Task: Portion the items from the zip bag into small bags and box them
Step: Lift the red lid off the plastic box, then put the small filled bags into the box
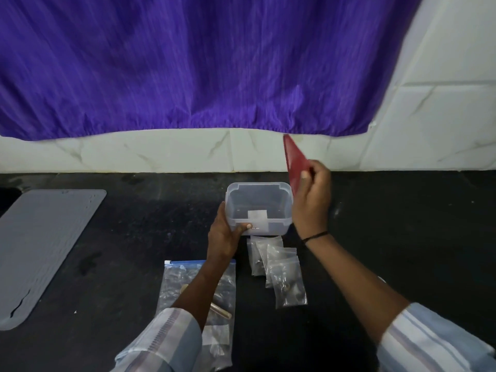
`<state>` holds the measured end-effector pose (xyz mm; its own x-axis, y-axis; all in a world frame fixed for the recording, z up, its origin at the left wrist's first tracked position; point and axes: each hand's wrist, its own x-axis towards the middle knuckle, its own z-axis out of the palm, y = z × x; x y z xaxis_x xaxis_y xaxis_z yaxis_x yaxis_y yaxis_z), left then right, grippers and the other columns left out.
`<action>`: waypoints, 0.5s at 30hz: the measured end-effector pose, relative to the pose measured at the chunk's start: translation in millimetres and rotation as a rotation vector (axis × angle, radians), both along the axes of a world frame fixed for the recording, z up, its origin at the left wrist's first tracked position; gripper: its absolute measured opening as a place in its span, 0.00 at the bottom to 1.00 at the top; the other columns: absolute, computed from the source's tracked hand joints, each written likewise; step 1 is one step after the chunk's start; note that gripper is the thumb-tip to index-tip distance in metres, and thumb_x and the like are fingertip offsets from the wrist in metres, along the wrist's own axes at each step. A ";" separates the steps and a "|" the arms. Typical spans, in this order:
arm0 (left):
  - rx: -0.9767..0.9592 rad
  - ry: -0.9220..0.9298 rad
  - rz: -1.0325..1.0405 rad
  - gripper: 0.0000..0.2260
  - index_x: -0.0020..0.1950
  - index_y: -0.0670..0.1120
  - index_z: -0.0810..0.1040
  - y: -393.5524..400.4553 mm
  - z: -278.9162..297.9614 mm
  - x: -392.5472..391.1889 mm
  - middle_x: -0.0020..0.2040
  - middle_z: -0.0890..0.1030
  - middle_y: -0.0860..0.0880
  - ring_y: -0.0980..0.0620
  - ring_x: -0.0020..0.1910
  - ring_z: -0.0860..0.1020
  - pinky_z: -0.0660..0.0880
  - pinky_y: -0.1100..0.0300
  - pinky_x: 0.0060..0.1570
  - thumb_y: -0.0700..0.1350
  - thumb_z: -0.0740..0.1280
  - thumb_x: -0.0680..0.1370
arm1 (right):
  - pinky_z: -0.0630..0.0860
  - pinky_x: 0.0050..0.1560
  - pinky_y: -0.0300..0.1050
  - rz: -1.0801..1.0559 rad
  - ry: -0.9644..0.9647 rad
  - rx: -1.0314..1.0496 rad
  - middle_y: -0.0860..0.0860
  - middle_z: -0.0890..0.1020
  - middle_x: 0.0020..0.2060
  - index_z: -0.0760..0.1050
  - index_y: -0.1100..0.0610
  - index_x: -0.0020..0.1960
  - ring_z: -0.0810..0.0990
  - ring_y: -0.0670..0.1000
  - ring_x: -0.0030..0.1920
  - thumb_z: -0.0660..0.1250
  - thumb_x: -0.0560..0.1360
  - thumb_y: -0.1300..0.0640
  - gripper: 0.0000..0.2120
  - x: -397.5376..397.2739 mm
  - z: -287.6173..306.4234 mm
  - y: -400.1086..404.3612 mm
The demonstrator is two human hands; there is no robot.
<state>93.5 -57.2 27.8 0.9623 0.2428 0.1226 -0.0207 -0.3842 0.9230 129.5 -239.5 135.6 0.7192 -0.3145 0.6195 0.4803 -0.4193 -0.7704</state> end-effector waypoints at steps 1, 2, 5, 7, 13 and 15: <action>0.004 -0.004 -0.006 0.30 0.71 0.58 0.66 1.1 -1.0 -0.3 0.58 0.77 0.63 0.68 0.55 0.77 0.78 0.71 0.49 0.49 0.76 0.73 | 0.68 0.57 0.29 -0.032 -0.003 0.031 0.56 0.76 0.55 0.72 0.65 0.61 0.74 0.46 0.55 0.57 0.81 0.66 0.11 2.0 0.0 -14.2; 0.011 -0.004 -0.015 0.29 0.70 0.59 0.66 2.1 -1.8 -1.1 0.58 0.77 0.63 0.69 0.56 0.76 0.78 0.72 0.49 0.50 0.76 0.73 | 0.69 0.60 0.33 -0.070 -0.008 0.053 0.57 0.77 0.56 0.71 0.65 0.62 0.75 0.49 0.57 0.56 0.81 0.66 0.12 5.2 -1.0 -29.3; 0.073 -0.006 -0.065 0.30 0.72 0.57 0.65 5.9 -5.7 0.3 0.60 0.77 0.61 0.65 0.58 0.77 0.78 0.66 0.51 0.53 0.75 0.74 | 0.71 0.61 0.39 -0.185 0.060 0.144 0.57 0.78 0.55 0.74 0.63 0.59 0.76 0.51 0.56 0.53 0.79 0.67 0.14 19.4 -13.6 -75.1; 0.109 -0.020 -0.092 0.31 0.73 0.54 0.64 9.9 -10.8 -0.3 0.63 0.77 0.56 0.58 0.61 0.78 0.79 0.58 0.55 0.52 0.74 0.74 | 0.73 0.58 0.38 -0.260 0.174 0.273 0.55 0.79 0.52 0.76 0.62 0.56 0.77 0.51 0.54 0.52 0.76 0.68 0.16 29.4 -26.0 -103.6; 0.252 -0.018 0.142 0.27 0.72 0.47 0.68 11.0 -19.8 -14.5 0.68 0.73 0.45 0.43 0.67 0.72 0.75 0.44 0.64 0.52 0.72 0.76 | 0.80 0.49 0.48 -0.390 0.573 0.581 0.55 0.80 0.53 0.75 0.51 0.50 0.81 0.54 0.51 0.53 0.77 0.69 0.17 34.7 -91.1 -169.2; 0.243 -0.088 0.153 0.20 0.66 0.47 0.72 1.0 -10.4 -24.9 0.63 0.75 0.46 0.43 0.61 0.75 0.78 0.45 0.57 0.47 0.72 0.77 | 0.80 0.49 0.52 -0.387 0.693 0.494 0.57 0.80 0.53 0.74 0.51 0.51 0.81 0.56 0.50 0.57 0.76 0.69 0.14 28.2 -111.5 -183.1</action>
